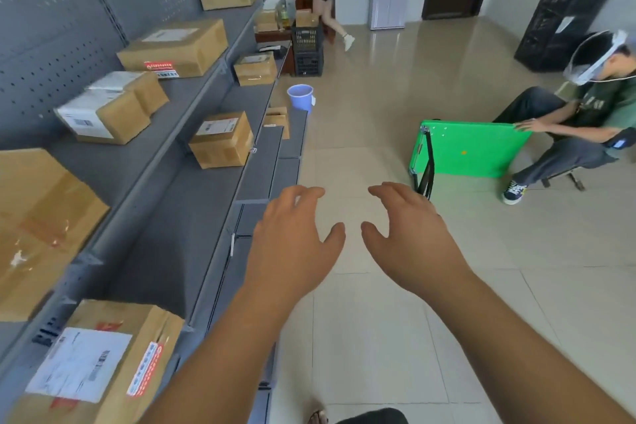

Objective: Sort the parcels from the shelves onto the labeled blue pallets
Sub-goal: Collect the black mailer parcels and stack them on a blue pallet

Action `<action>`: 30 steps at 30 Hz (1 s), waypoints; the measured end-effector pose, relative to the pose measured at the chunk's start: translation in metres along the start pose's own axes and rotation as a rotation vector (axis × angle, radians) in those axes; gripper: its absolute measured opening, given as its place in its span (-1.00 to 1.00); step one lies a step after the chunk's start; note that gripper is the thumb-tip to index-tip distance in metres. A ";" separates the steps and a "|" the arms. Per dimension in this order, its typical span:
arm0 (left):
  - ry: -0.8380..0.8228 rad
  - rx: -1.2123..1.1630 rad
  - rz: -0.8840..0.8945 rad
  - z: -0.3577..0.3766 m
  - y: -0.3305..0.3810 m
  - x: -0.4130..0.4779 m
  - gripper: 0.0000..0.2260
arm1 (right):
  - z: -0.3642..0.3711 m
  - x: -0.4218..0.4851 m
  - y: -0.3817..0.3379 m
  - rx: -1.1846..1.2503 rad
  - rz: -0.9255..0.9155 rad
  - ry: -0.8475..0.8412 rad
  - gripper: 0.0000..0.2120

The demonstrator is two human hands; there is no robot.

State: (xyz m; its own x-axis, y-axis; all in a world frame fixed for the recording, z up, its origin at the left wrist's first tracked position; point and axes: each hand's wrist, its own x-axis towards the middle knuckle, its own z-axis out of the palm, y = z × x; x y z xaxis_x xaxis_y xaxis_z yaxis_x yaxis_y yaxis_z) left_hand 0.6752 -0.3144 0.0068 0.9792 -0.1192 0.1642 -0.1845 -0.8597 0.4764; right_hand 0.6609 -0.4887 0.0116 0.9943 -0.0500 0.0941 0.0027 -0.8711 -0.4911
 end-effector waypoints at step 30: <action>-0.043 0.056 -0.053 0.133 0.024 0.530 -0.50 | 0.006 0.532 0.133 0.009 0.045 -0.056 -0.49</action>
State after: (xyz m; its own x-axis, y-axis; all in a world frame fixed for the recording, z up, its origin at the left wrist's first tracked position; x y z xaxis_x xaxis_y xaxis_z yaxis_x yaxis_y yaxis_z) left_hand 1.2008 -0.4644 -0.0097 0.9905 -0.0925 0.1021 -0.1280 -0.8917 0.4341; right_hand 1.1909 -0.6283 -0.0095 0.9978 -0.0615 0.0237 -0.0414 -0.8642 -0.5015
